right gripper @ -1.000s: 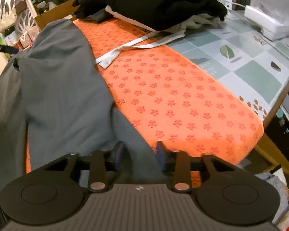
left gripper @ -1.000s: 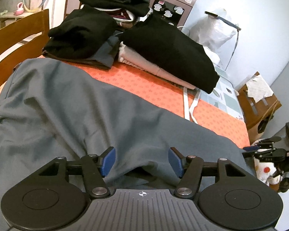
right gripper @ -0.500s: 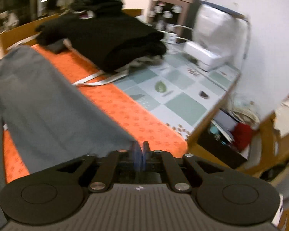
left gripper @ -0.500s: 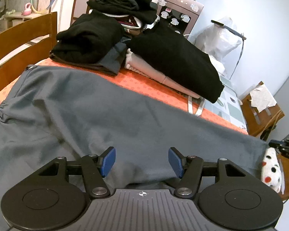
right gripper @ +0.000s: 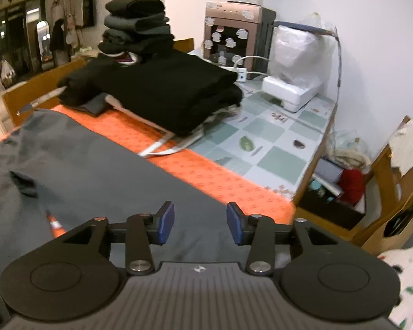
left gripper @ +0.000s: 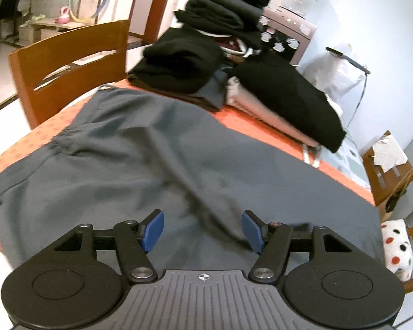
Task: Fold clothes
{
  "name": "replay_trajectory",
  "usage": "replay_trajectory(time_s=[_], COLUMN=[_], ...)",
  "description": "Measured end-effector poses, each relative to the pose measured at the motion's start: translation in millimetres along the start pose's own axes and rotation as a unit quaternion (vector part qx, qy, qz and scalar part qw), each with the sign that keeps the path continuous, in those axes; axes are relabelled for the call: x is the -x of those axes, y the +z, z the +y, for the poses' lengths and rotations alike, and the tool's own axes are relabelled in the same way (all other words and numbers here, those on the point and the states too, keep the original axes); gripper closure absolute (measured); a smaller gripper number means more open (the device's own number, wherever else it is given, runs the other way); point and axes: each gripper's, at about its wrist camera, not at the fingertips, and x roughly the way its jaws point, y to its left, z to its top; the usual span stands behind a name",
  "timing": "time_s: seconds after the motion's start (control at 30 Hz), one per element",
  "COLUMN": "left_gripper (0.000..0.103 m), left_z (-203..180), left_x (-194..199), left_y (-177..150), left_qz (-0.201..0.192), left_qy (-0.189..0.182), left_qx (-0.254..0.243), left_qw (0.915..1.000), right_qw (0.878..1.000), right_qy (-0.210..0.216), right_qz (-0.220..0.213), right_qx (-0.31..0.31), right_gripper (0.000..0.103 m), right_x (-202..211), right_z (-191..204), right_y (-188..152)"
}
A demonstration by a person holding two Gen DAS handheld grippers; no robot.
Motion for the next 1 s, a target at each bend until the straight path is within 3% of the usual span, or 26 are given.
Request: replay_trajectory(time_s=[0.3,0.43,0.6,0.77,0.9,1.0], left_gripper=[0.035,0.034,0.033,0.032,0.032,0.032], left_z=[76,108,150,187,206,214], left_x=[18,23,23,22,21,24], left_y=[-4,4,17,30,34,32], left_qz=[0.01,0.025,0.041,0.06,0.076,0.083], left_qy=[0.011,-0.005,-0.044,-0.102,-0.137,-0.17], left_qx=[-0.016,-0.058,-0.134,-0.223,-0.303,-0.36], left_qw=[0.9997,0.998,0.9892,0.9676,0.9401,0.9135], right_qw=[0.999,0.998,0.995,0.989,0.986,0.985], right_qy=[0.006,-0.001,-0.025,-0.061,-0.079,-0.086], right_qz=[0.014,0.026,0.029,0.029,0.028,0.026], right_qx=[-0.033,-0.057,-0.091,-0.13,-0.147,-0.15], right_gripper=[0.048,0.047,0.046,0.046,0.045,0.042], right_x=[15,15,14,16,19,22], right_z=[92,140,209,279,330,365], right_y=[-27,-43,-61,-77,-85,-89])
